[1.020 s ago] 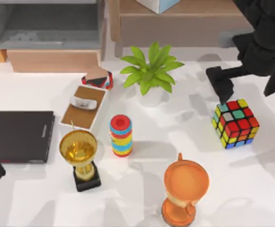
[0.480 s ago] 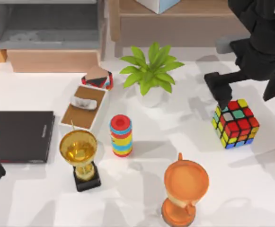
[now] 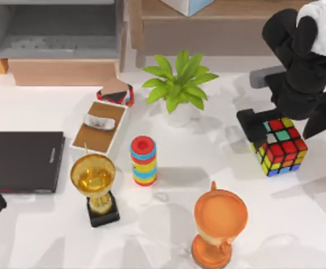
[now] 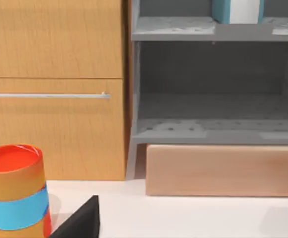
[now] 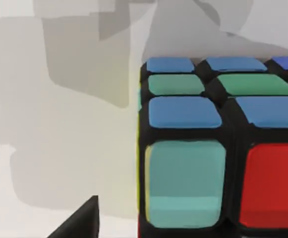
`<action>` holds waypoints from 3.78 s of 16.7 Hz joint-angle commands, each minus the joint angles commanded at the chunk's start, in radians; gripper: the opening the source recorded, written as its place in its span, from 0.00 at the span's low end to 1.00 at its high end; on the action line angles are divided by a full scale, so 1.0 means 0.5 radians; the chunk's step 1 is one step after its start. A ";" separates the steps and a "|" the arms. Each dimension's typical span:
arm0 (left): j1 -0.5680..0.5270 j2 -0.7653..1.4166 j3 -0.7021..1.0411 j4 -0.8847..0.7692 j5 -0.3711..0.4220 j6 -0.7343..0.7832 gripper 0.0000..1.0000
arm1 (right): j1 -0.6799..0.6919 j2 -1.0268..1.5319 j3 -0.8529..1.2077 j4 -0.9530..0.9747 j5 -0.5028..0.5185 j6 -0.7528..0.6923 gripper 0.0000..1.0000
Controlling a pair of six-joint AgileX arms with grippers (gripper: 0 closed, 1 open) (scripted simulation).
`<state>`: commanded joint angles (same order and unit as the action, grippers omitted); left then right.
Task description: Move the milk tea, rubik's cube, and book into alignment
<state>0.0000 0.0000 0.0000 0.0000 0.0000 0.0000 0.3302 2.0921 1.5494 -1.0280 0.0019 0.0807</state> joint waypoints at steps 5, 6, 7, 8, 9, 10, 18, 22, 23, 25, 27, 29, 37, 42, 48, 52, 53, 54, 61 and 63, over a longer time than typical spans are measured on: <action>0.000 0.000 0.000 0.000 0.000 0.000 1.00 | 0.000 0.001 -0.004 0.005 0.000 0.000 0.92; 0.000 0.000 0.000 0.000 0.000 0.000 1.00 | 0.000 0.001 -0.004 0.005 0.000 0.000 0.85; 0.000 0.000 0.000 0.000 0.000 0.000 1.00 | 0.000 0.001 -0.004 0.005 0.000 0.000 0.77; 0.000 0.000 0.000 0.000 0.000 0.000 1.00 | 0.000 0.001 -0.004 0.005 0.000 0.000 0.70; 0.000 0.000 0.000 0.000 0.000 0.000 1.00 | 0.000 0.001 -0.004 0.005 0.000 0.000 0.62; 0.000 0.000 0.000 0.000 0.000 0.000 1.00 | 0.000 0.001 -0.004 0.005 0.000 0.000 0.55; 0.000 0.000 0.000 0.000 0.000 0.000 1.00 | 0.000 0.001 -0.004 0.005 0.000 0.000 0.00; 0.000 0.000 0.000 0.000 0.000 0.000 1.00 | 0.000 0.001 -0.004 0.005 0.000 0.000 0.00; 0.000 0.000 0.000 0.000 0.000 0.000 1.00 | 0.000 0.001 -0.004 0.005 0.000 0.000 0.00; 0.000 0.000 0.000 0.000 0.000 0.000 1.00 | 0.000 0.001 -0.004 0.005 0.000 0.000 0.00; 0.000 0.000 0.000 0.000 0.000 0.000 1.00 | -0.005 -0.003 0.002 -0.003 0.002 0.001 0.00; 0.000 0.000 0.000 0.000 0.000 0.000 1.00 | -0.004 -0.014 0.047 -0.062 0.002 0.001 0.00; 0.000 0.000 0.000 0.000 0.000 0.000 1.00 | -0.006 -0.052 0.148 -0.205 0.000 0.003 0.00; 0.000 0.000 0.000 0.000 0.000 0.000 1.00 | 0.063 -0.183 0.126 -0.003 0.094 -0.007 0.00; 0.000 0.000 0.000 0.000 0.000 0.000 1.00 | 0.231 -0.559 0.084 0.701 0.417 -0.027 0.00; 0.000 0.000 0.000 0.000 0.000 0.000 1.00 | 0.329 -0.784 0.064 1.251 0.671 -0.053 0.00; 0.000 0.000 0.000 0.000 0.000 0.000 1.00 | 0.347 -0.823 0.058 1.385 0.731 -0.061 0.00; 0.000 0.000 0.000 0.000 0.000 0.000 1.00 | 0.362 -0.853 0.052 1.514 0.789 -0.071 0.00; 0.000 0.000 0.000 0.000 0.000 0.000 1.00 | 0.360 -0.867 0.023 2.189 1.064 -0.126 0.00; 0.000 0.000 0.000 0.000 0.000 0.000 1.00 | 0.354 -0.856 0.021 2.247 1.084 -0.129 0.00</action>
<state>0.0000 0.0000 0.0000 0.0000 0.0000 0.0000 0.5070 1.6639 1.5601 0.0953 0.5440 0.0160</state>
